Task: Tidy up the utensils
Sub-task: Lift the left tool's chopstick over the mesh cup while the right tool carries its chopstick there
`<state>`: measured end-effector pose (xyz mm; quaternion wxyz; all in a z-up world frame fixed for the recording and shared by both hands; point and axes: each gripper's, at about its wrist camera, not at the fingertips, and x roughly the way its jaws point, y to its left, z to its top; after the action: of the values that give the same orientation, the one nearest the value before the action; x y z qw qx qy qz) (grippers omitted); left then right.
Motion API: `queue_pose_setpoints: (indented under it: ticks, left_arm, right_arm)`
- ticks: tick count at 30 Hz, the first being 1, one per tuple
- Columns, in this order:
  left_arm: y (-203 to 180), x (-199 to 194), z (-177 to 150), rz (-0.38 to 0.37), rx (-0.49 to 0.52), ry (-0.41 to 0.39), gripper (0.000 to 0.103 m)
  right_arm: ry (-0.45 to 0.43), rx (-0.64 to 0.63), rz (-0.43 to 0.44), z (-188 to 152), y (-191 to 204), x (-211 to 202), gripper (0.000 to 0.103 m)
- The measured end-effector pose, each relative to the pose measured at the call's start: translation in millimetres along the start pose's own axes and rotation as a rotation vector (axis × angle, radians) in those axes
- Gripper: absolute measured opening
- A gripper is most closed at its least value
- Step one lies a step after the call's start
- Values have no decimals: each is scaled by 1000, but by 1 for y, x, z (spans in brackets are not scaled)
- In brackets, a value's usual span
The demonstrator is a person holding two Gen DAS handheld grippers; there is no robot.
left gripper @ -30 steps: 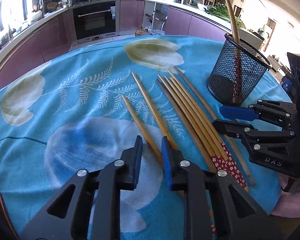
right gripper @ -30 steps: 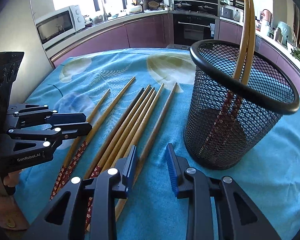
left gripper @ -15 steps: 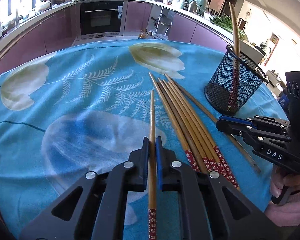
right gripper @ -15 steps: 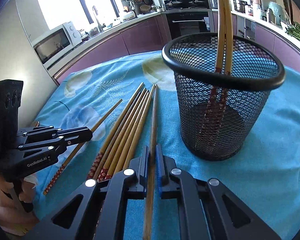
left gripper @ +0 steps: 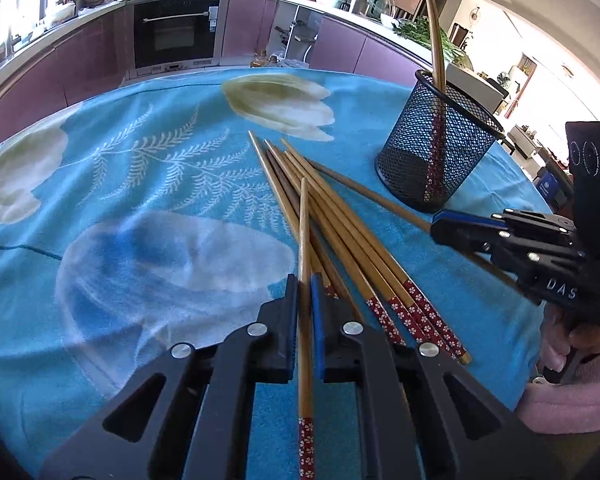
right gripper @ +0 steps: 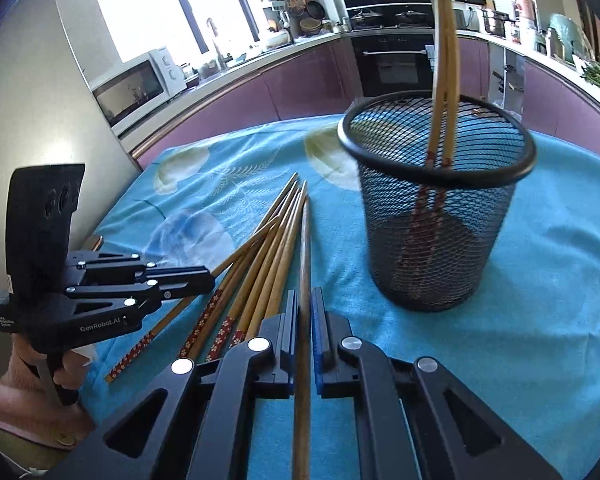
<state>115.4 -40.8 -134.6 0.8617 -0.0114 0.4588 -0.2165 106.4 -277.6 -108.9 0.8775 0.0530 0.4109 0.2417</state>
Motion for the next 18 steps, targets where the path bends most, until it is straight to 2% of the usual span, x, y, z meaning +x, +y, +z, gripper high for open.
queue_pose_setpoints:
  ticks: [18]
  left_arm:
    - [2,5,0,5,2,11,8]
  right_arm:
    - [-101,82,124,-4,-16,-22,5]
